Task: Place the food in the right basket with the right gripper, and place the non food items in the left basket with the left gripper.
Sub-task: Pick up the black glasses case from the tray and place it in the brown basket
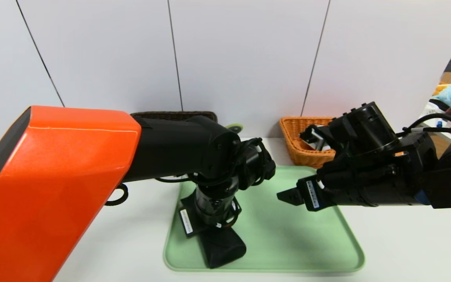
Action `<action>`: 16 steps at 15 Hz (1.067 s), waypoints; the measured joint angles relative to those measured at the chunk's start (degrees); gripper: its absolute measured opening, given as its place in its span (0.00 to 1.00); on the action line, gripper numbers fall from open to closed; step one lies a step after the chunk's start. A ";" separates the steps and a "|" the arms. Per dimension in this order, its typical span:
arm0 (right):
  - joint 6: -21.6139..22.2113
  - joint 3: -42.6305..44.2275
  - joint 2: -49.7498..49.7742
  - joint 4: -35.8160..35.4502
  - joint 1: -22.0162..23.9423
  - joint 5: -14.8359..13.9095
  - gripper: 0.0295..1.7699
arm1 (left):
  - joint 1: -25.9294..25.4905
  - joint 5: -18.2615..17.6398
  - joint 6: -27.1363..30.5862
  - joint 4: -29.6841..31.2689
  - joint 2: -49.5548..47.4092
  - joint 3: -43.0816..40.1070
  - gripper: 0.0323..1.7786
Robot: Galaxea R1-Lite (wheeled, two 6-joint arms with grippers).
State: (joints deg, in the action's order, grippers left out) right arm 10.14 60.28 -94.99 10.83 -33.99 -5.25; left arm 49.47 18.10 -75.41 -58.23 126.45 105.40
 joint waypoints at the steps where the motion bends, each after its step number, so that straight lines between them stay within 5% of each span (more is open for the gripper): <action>1: 0.00 0.00 0.01 0.00 0.00 0.00 0.96 | 0.00 0.00 0.00 -0.02 -0.02 0.06 0.43; 16: 0.09 -0.09 0.65 0.09 0.00 -0.09 0.96 | -0.27 2.34 0.55 -0.52 -6.85 -0.38 0.32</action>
State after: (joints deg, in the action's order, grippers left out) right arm 10.23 60.20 -94.34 10.91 -33.99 -5.34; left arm 49.20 20.44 -74.86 -58.76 119.60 105.02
